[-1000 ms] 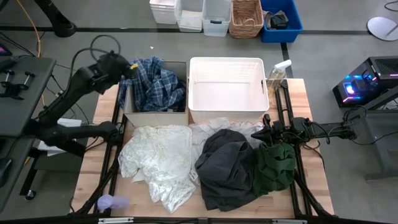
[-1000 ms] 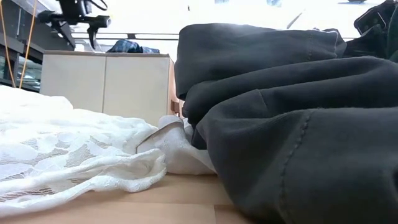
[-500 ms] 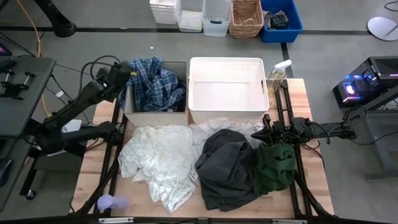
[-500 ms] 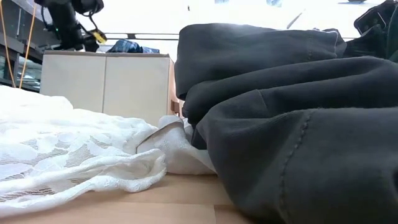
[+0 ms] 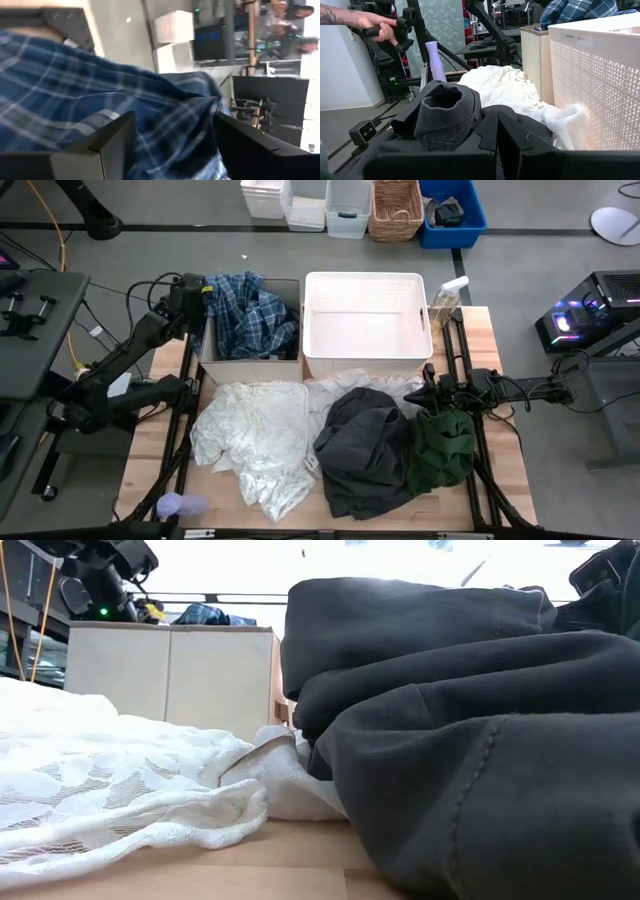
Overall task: Sort clothes
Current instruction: Put the blue polo shirt on the laundry organizer, then put the black shorts on the laundry organizer
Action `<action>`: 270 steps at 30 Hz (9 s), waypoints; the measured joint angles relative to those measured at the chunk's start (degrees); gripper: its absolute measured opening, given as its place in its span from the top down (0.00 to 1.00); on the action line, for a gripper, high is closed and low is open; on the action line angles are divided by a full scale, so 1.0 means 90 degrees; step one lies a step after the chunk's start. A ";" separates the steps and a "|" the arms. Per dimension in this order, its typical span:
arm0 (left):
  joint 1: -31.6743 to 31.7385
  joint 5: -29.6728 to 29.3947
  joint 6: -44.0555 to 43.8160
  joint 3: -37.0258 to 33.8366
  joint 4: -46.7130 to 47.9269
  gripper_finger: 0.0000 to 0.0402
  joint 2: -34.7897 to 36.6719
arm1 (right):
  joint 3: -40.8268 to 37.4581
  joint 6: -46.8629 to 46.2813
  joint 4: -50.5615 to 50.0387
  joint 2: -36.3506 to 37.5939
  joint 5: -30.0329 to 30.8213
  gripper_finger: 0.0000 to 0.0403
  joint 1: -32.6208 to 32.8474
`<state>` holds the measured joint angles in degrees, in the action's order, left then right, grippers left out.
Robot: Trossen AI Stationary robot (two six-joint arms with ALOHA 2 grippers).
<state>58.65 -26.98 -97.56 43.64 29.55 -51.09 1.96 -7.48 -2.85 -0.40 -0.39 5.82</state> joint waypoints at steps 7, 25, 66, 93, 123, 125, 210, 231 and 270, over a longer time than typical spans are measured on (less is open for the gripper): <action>0.0069 0.0184 -0.0613 -0.0071 0.0260 0.37 -0.0002 | -0.0001 0.0001 0.0000 0.0000 0.0001 1.00 -0.0001; 0.0355 0.0813 0.1269 -0.0071 -0.2814 1.00 0.0209 | -0.0001 -0.0001 0.0000 0.0000 -0.0001 1.00 -0.0001; -0.2314 0.1506 0.7313 0.1047 0.1958 1.00 -0.0878 | 0.0001 -0.0001 0.0000 0.0000 0.0001 1.00 0.0000; -0.3246 -0.0504 0.8752 0.1644 0.3312 1.00 -0.1983 | 0.0001 0.0001 0.0000 0.0000 0.0018 1.00 0.0001; -0.3071 0.0675 0.8900 0.4323 0.2500 0.38 -0.2061 | 0.0001 0.0001 0.0000 0.0000 0.0020 1.00 -0.0001; -0.2692 0.0928 0.8480 0.4320 0.2519 0.38 -0.2427 | -0.0001 0.0001 0.0000 0.0000 0.0020 1.00 -0.0001; -0.2479 0.2808 0.8851 0.1931 0.2565 0.78 -0.1800 | 0.0001 0.0001 -0.0001 0.0000 0.0020 1.00 0.0001; -0.4469 0.3543 0.9115 0.3322 0.2148 0.34 -0.1713 | -0.0001 0.0001 -0.0002 0.0000 0.0020 1.00 -0.0001; -0.8455 0.2037 0.9928 0.4594 -0.0759 0.34 -0.6616 | 0.0000 0.0001 -0.0002 -0.0001 0.0020 1.00 0.0001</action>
<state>-17.45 -8.64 -8.21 84.98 22.72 -110.64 1.97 -7.47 -2.87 -0.42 -0.21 5.82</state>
